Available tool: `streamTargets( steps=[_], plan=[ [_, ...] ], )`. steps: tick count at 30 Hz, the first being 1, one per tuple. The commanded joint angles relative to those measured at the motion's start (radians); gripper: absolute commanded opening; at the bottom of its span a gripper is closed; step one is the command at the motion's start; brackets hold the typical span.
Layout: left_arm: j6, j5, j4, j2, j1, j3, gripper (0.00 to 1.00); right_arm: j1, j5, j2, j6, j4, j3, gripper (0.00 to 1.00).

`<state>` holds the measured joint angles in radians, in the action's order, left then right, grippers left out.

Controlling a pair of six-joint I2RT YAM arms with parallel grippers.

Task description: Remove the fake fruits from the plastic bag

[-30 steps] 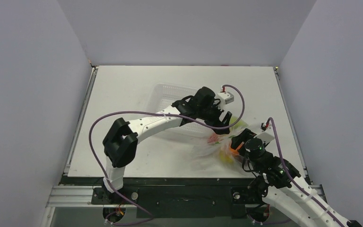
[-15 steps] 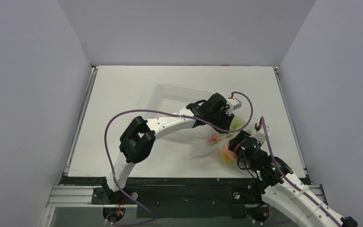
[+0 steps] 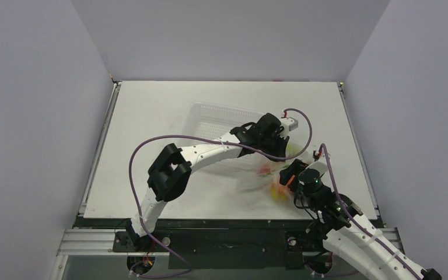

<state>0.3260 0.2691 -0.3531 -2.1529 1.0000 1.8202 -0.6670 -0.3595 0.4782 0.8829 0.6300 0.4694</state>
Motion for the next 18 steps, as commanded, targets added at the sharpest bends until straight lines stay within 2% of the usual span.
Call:
streamTargets(
  steps=[1,5,8,10,14,18],
  plan=[
    [0.1,0.027,0.091,0.055,0.0,0.052,0.0,0.006,-0.053,0.059,0.031,-0.051,0.03,0.54],
    [0.118,-0.028,0.089,0.063,-0.003,0.05,0.0,0.007,-0.091,0.071,0.067,-0.04,0.022,0.31],
    [0.126,-0.126,0.067,0.07,-0.017,0.05,0.0,0.007,-0.074,0.051,0.073,-0.037,0.012,0.08],
    [0.137,-0.18,0.059,0.074,-0.037,0.046,0.0,0.008,-0.076,0.029,0.072,-0.032,0.009,0.0],
    [0.151,-0.254,0.06,0.086,-0.063,0.019,0.0,0.009,-0.125,-0.036,0.081,-0.007,0.002,0.0],
    [0.166,-0.252,0.084,0.102,-0.101,-0.006,0.0,0.009,-0.152,-0.109,0.11,0.029,-0.004,0.0]
  ],
)
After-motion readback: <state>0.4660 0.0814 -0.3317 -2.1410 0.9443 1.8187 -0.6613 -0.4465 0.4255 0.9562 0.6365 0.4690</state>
